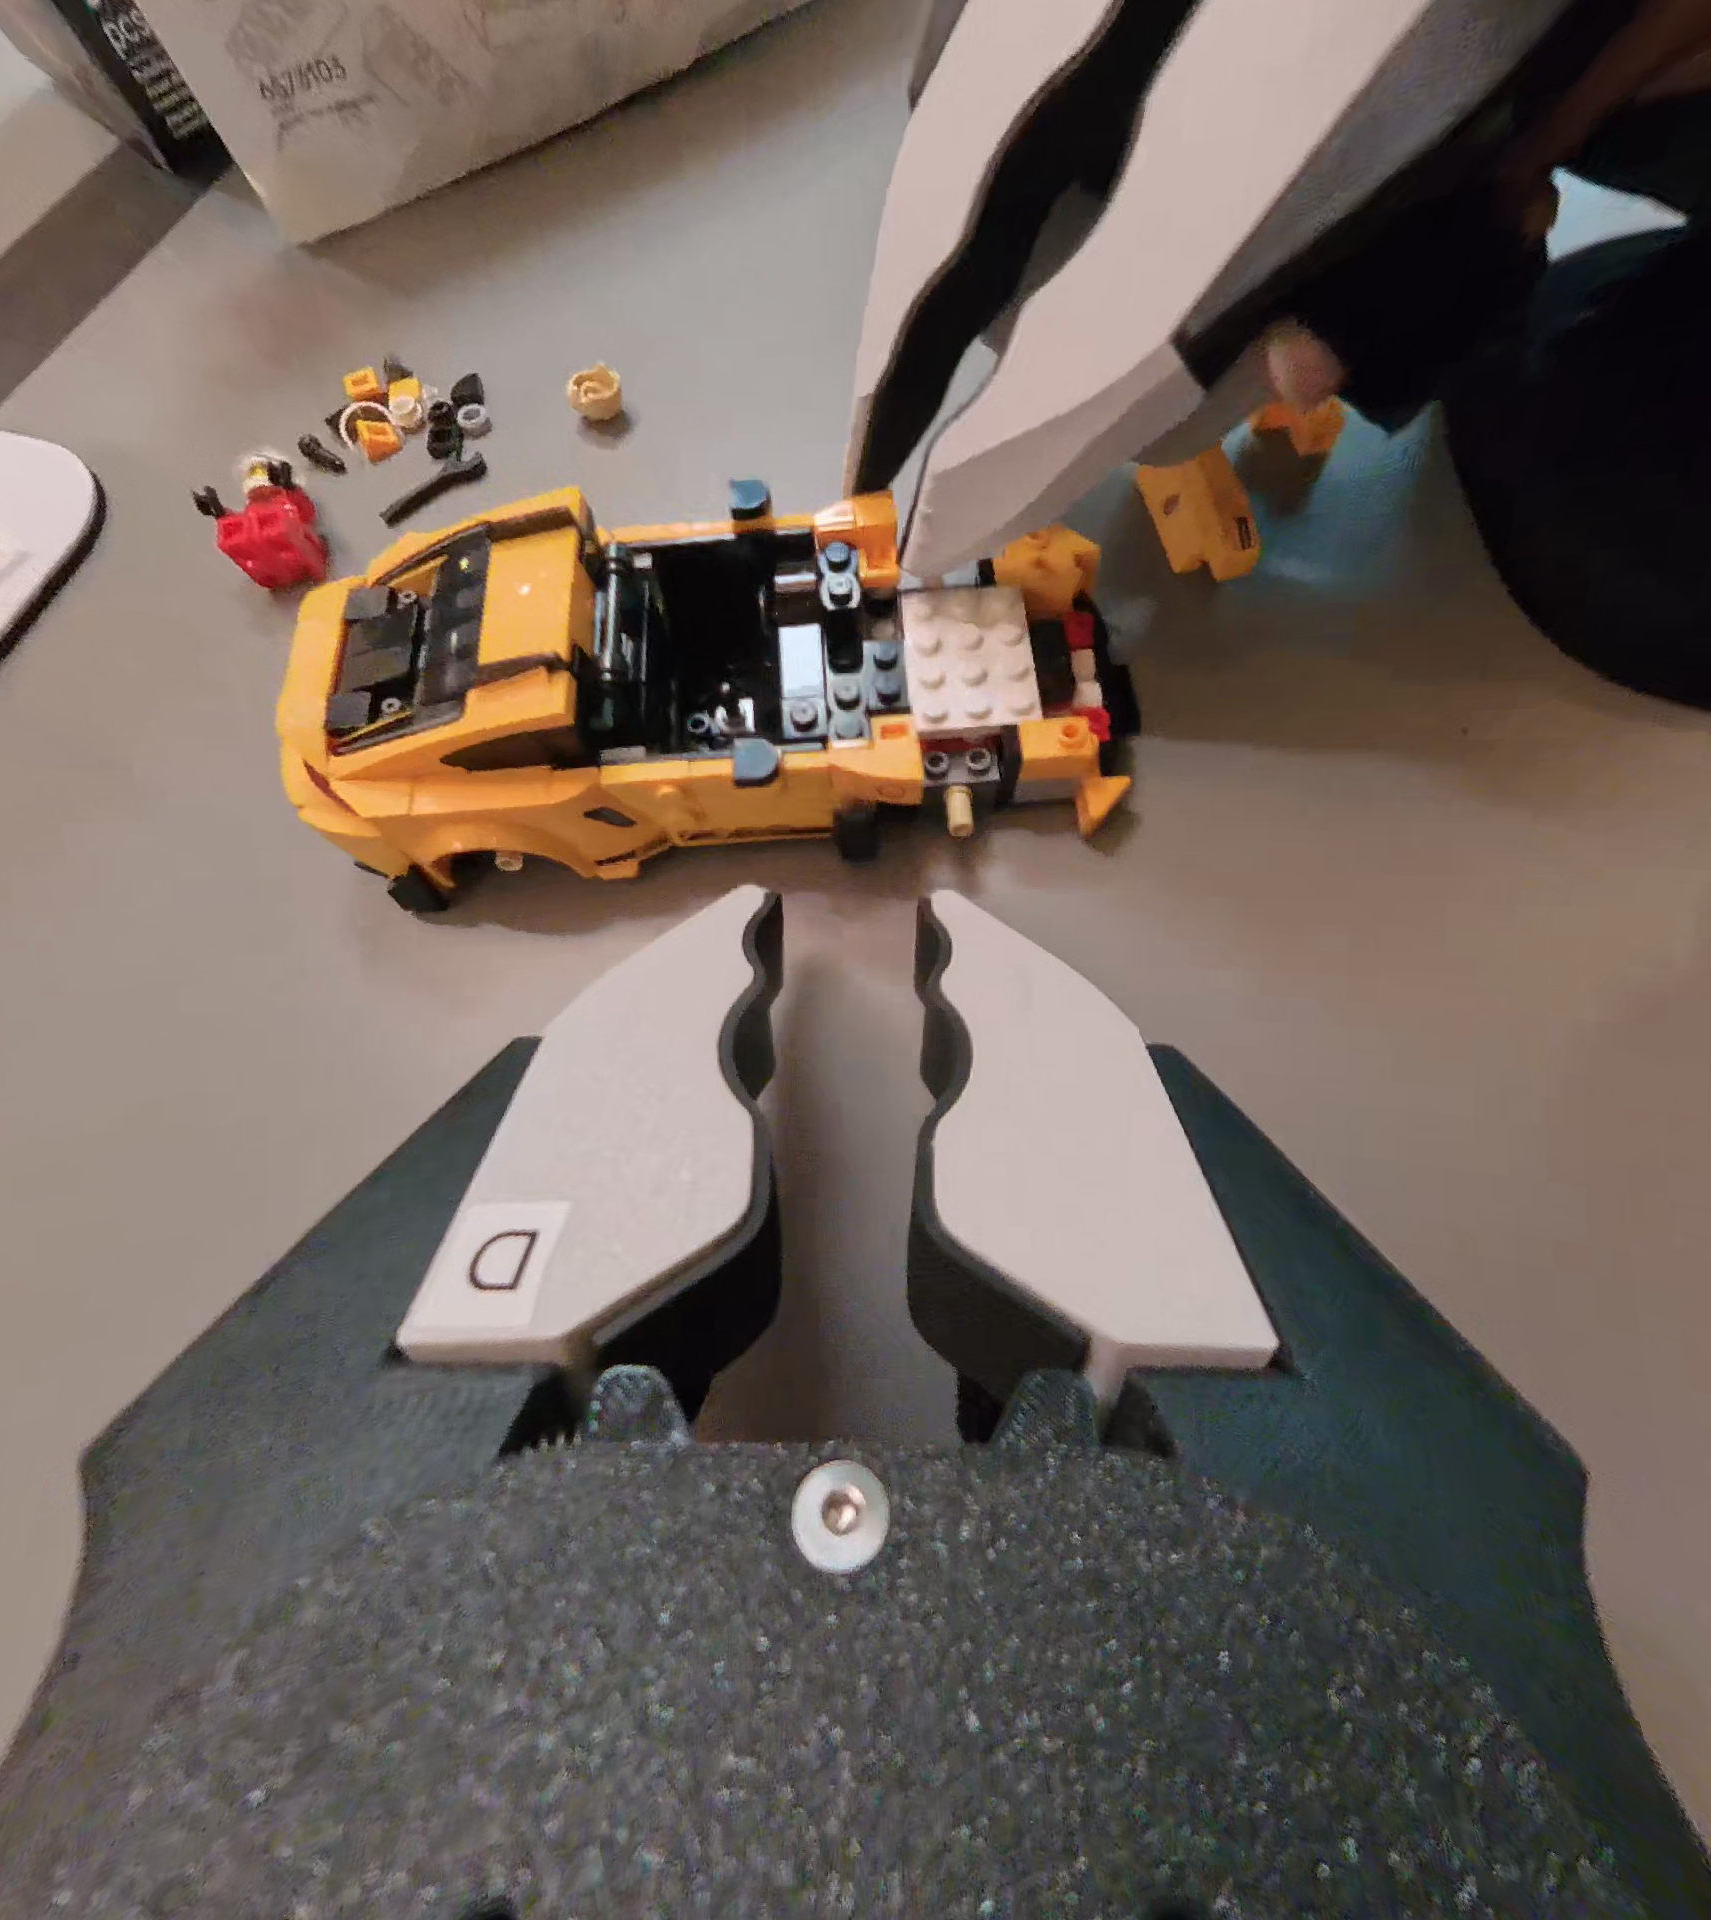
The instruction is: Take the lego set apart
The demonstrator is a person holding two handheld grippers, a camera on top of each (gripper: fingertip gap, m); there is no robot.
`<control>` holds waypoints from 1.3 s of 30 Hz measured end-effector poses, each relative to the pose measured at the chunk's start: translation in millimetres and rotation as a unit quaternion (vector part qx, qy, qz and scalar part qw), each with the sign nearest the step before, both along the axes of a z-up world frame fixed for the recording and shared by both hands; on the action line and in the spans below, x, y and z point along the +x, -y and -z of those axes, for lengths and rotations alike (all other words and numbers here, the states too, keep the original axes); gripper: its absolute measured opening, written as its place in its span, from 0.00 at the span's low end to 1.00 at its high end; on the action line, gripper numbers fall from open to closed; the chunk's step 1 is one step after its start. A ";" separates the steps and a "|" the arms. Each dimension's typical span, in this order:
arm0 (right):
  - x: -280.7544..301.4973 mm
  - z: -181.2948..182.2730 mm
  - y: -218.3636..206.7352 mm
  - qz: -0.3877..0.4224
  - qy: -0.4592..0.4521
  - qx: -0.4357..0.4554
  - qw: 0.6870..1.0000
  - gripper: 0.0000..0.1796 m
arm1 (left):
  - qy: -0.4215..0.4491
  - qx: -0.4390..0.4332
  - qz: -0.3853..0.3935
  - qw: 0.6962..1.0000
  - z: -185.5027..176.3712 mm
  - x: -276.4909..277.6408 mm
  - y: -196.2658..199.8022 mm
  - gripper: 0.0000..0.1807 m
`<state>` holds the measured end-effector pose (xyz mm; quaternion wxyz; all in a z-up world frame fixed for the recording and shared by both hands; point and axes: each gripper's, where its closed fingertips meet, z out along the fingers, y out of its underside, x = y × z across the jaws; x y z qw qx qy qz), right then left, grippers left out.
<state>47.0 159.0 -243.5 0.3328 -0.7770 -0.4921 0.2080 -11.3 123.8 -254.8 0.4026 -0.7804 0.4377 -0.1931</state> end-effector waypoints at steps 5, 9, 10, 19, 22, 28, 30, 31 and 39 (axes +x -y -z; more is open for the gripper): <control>-2.0 0.8 -1.0 0.004 -0.008 -0.001 1.000 0.08 | -0.001 -0.014 0.017 1.000 1.3 13.4 -5.6 0.12; -2.4 0.9 -1.1 0.006 -0.011 0.000 1.000 0.08 | -0.045 -0.003 0.018 0.999 11.0 13.3 -7.6 0.06; -2.3 0.9 -0.8 0.005 -0.013 0.000 1.000 0.08 | -0.046 -0.004 0.015 0.999 11.0 12.5 -8.8 0.04; -3.2 1.1 -1.0 0.011 -0.019 0.002 1.000 0.08 | -0.043 -0.059 -0.004 0.997 12.7 11.7 -7.6 0.05; -4.4 1.6 0.7 0.008 -0.022 0.000 1.000 0.08 | -0.060 -0.067 -0.003 0.996 13.4 9.8 -5.4 0.05; -7.1 2.4 2.0 0.010 -0.022 0.000 1.000 0.08 | -0.090 -0.061 0.014 0.994 14.4 7.2 -0.2 0.05; -7.7 2.5 2.1 0.011 -0.020 0.001 1.000 0.08 | -0.098 -0.057 0.021 0.993 14.5 7.0 2.0 0.04; -8.0 2.6 2.2 0.012 -0.019 0.003 1.000 0.07 | -0.097 -0.059 0.023 0.993 14.4 7.1 3.3 0.04; -3.1 4.6 -2.0 0.035 -0.002 0.024 0.999 0.01 | -0.073 -0.070 0.042 0.994 14.5 5.0 14.9 0.04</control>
